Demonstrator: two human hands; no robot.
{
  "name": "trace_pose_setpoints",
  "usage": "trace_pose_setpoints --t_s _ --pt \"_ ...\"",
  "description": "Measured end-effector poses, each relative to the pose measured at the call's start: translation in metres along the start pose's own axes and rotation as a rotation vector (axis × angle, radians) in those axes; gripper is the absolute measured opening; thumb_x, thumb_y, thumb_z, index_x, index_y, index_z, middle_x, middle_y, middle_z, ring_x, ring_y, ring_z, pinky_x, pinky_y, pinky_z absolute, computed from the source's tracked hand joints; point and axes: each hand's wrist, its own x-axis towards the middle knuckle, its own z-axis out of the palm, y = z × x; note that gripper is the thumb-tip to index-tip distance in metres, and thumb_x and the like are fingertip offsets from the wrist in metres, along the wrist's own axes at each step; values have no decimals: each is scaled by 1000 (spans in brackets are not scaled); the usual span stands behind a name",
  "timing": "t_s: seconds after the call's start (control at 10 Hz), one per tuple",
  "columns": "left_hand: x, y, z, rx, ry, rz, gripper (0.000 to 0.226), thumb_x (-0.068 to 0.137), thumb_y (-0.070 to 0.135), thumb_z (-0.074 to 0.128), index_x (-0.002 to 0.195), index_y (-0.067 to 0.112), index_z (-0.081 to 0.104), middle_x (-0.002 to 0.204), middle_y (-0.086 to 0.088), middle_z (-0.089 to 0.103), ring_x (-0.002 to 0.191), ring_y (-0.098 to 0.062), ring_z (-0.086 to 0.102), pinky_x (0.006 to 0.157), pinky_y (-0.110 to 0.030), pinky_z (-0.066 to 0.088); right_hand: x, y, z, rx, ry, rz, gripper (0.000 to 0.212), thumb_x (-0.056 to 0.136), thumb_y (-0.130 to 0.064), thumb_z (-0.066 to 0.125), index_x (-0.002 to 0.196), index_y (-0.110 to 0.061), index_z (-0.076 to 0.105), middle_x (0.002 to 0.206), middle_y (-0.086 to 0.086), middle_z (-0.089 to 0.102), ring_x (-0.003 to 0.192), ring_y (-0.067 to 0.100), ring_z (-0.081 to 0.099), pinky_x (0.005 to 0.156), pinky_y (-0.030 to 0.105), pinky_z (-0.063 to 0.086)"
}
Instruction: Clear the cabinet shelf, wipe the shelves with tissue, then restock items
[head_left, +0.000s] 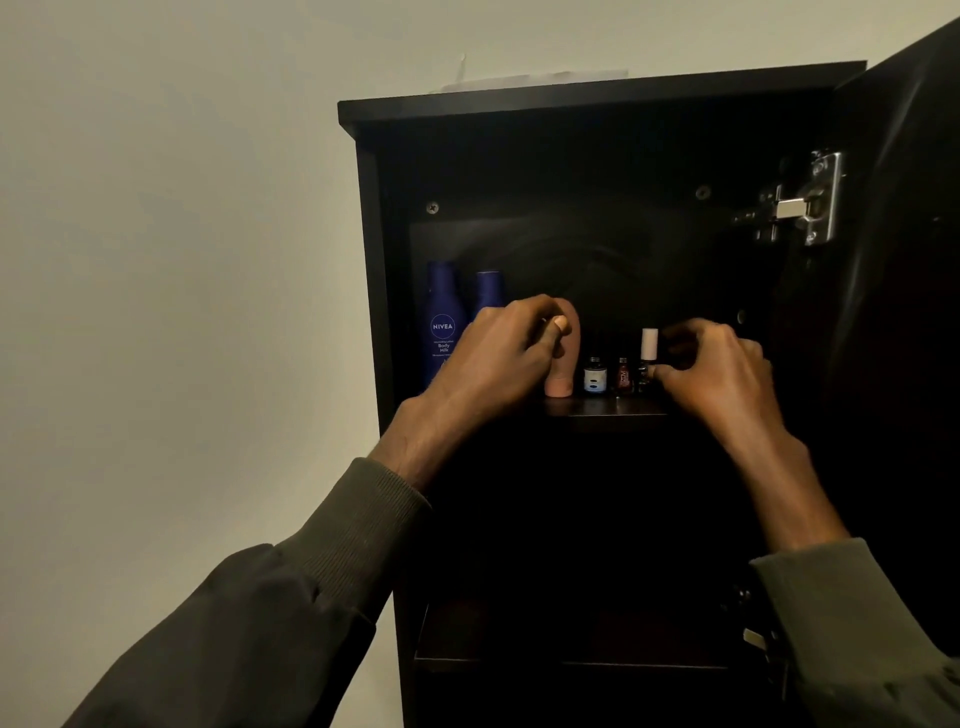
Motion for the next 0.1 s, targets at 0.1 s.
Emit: trace_pose_setpoints --t_s 0.1 --pt "-10 -3 1 31 197 61 22 105 24 46 119 16 61 109 0 69 96 -5 64 86 -27 55 -17 -3 -1 106 204 -139 49 89 -21 68 136 -20 52 131 6 59 122 24 55 98 35 46"
